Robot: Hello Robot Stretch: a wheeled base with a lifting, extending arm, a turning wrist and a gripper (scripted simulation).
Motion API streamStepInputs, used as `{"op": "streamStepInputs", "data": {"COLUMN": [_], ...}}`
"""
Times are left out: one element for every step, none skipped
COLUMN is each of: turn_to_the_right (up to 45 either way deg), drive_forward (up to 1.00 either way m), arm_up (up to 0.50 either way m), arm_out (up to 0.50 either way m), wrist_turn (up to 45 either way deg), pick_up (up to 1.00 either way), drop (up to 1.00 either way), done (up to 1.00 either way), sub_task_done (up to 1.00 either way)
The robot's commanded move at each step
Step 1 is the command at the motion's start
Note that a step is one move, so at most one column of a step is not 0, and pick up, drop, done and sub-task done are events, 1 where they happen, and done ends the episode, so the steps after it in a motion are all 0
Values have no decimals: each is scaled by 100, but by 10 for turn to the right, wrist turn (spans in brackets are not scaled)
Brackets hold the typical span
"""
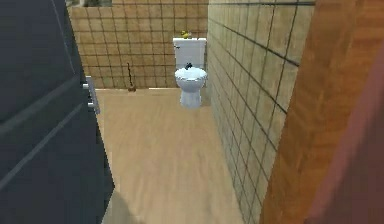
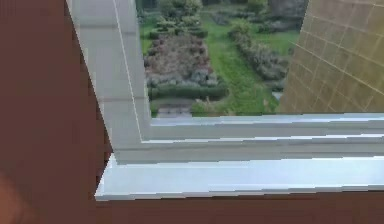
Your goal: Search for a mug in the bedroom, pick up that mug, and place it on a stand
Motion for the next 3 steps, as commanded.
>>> {"op": "streamStepInputs", "data": {"turn_to_the_right": [0,-60,0], "drive_forward": [100,0,50], "arm_up": [0,0,0], "arm_out": [0,0,0], "wrist_turn": [0,0,0], "pick_up": [0,0,0], "drop": [0,0,0], "done": [0,0,0], "sub_task_done": [0,0,0]}}
